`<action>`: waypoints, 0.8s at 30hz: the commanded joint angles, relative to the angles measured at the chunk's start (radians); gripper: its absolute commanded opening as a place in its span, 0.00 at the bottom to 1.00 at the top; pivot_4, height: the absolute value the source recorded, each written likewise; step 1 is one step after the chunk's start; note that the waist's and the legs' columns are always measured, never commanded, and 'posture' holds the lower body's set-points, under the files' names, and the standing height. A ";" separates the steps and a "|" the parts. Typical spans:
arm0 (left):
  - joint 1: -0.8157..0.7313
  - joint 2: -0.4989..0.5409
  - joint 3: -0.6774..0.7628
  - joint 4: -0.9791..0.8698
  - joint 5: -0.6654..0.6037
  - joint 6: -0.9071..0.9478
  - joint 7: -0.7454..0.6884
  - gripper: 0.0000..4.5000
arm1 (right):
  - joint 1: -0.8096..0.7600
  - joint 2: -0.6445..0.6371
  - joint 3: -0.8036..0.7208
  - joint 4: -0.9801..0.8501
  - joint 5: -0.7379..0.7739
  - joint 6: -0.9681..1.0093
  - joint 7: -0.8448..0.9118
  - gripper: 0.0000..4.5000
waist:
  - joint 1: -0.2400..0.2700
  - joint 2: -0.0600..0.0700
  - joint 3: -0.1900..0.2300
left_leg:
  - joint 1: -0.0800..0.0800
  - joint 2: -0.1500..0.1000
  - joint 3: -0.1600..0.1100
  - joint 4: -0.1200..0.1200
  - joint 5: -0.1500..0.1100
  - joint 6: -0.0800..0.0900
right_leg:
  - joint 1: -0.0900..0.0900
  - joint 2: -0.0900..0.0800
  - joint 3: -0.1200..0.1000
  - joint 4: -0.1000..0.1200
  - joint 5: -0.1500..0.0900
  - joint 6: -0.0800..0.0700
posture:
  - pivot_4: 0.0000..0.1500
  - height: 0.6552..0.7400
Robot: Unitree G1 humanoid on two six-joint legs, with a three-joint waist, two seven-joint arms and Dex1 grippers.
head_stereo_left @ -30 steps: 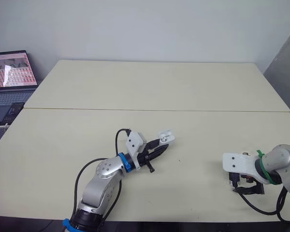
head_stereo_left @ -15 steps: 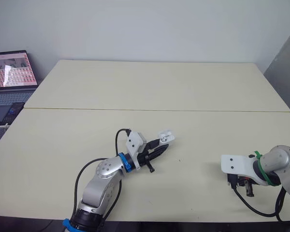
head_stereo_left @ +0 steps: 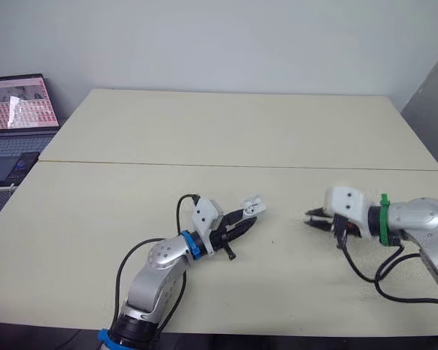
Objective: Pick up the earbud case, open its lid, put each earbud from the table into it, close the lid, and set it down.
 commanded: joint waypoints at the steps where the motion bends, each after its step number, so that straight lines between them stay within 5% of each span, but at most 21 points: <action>1: -0.028 -0.023 -0.001 -0.048 -0.019 -0.003 0.017 0.17 | -0.041 0.123 -0.092 -0.026 0.133 -0.014 -0.095 0.08 | -0.001 0.000 0.000 | 0.000 0.000 0.000 0.000 0.000 0.000 | 0.000 0.000 0.000 0.001 0.000 0.000 | 1.00 1.00; 11: -0.070 -0.064 -0.009 -0.091 -0.045 0.049 0.041 0.17 | -0.078 0.424 -0.123 -0.117 0.367 0.081 -0.390 0.08 | -0.004 0.001 -0.001 | 0.000 0.000 0.000 0.000 0.000 0.000 | -0.001 0.000 0.000 0.001 0.000 0.000 | 1.00 1.00; 24: -0.063 -0.053 0.009 -0.107 -0.068 0.079 0.045 0.17 | 0.063 0.394 0.056 -0.071 0.203 -0.171 -0.343 0.08 | -0.008 0.001 -0.001 | 0.000 0.000 0.000 0.000 0.000 0.000 | -0.001 0.000 -0.001 0.001 0.000 0.000 | 1.00 1.00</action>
